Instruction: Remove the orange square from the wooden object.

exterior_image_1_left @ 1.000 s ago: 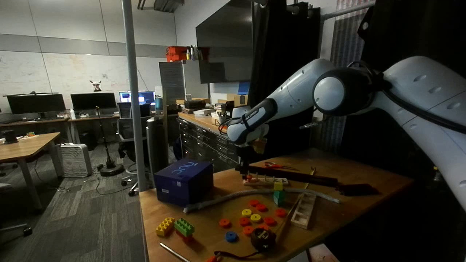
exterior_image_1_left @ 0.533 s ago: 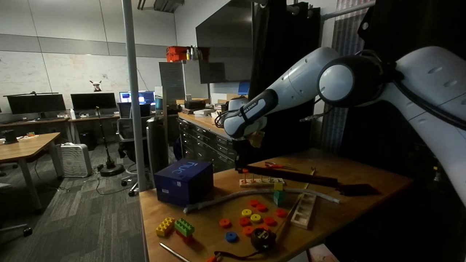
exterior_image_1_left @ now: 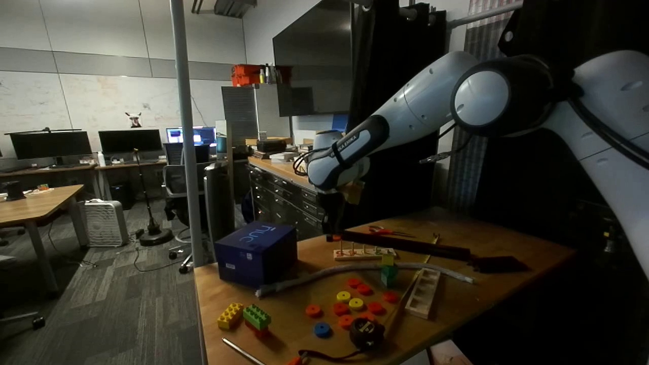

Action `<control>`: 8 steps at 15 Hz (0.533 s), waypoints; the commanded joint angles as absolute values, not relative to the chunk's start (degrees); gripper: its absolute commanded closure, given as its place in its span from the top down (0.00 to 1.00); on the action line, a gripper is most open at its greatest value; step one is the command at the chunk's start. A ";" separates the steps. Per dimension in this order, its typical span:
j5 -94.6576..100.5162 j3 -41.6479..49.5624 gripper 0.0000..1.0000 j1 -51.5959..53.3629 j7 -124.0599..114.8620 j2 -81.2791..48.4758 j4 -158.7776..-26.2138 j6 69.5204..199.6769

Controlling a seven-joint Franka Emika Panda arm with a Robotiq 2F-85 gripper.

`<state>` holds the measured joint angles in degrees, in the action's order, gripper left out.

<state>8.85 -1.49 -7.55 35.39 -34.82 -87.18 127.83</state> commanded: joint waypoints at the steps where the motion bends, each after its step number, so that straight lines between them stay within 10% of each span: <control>1: 6.91 -3.24 0.22 -8.38 37.05 -33.04 -91.11 130.24; 8: 3.93 -5.64 0.22 -8.71 39.95 -35.56 -91.17 130.84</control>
